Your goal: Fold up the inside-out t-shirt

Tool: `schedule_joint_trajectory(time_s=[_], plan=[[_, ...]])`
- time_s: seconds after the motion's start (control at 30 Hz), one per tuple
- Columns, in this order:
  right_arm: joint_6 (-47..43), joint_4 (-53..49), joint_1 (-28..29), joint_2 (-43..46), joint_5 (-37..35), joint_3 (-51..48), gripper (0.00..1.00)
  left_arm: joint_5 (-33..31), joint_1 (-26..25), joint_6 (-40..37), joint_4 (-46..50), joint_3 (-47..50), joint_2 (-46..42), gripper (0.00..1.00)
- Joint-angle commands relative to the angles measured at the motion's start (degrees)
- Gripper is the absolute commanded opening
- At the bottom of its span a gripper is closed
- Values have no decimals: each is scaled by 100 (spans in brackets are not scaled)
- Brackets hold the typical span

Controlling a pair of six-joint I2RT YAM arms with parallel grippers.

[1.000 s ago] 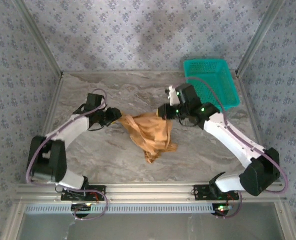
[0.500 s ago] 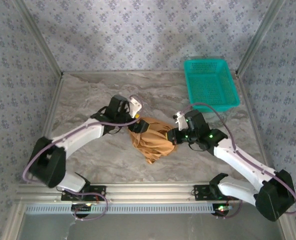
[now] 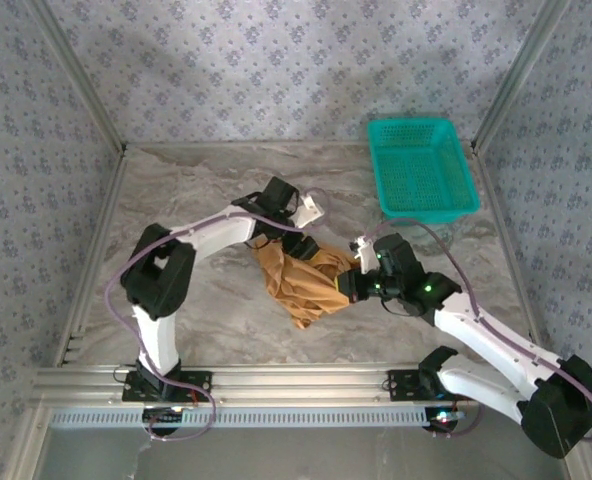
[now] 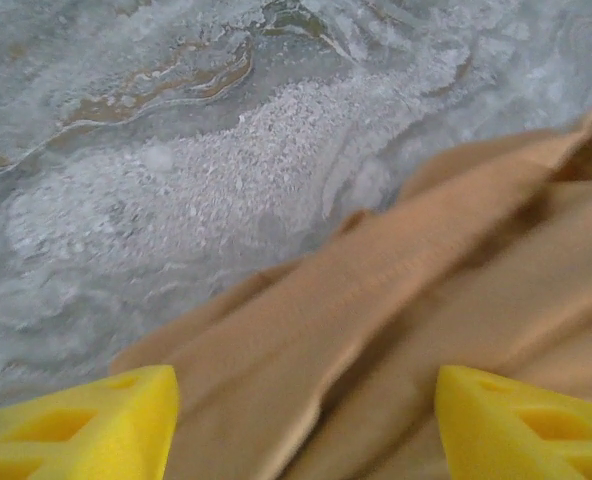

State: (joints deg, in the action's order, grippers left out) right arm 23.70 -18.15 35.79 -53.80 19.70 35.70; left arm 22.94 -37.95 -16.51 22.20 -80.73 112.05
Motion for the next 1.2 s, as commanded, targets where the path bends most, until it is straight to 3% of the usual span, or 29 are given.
schedule_joint_trajectory(time_s=[0.0,0.17,0.3,0.5,0.8,1.0,1.17], plan=[[47,-155,24,265,-127,57,0,2,-41,-137,707,-477,516,55],[-32,-468,-58,511,-338,120,0,248,-37,25,994,-845,628,0],[-77,-684,-277,583,-627,281,0,235,279,730,1231,-1183,237,0],[-414,-856,-688,456,-745,1026,0,188,1200,2578,1123,-1287,-1162,0],[-533,-1165,-1665,-444,-657,2167,0,-1134,2138,3722,344,-90,-3577,0],[-156,-1112,-2111,-792,-600,1731,0,-1078,2550,4192,794,518,-3662,0],[255,-1594,-2182,-1303,-1178,1416,0,-1219,2757,4717,656,1512,-3603,0]])
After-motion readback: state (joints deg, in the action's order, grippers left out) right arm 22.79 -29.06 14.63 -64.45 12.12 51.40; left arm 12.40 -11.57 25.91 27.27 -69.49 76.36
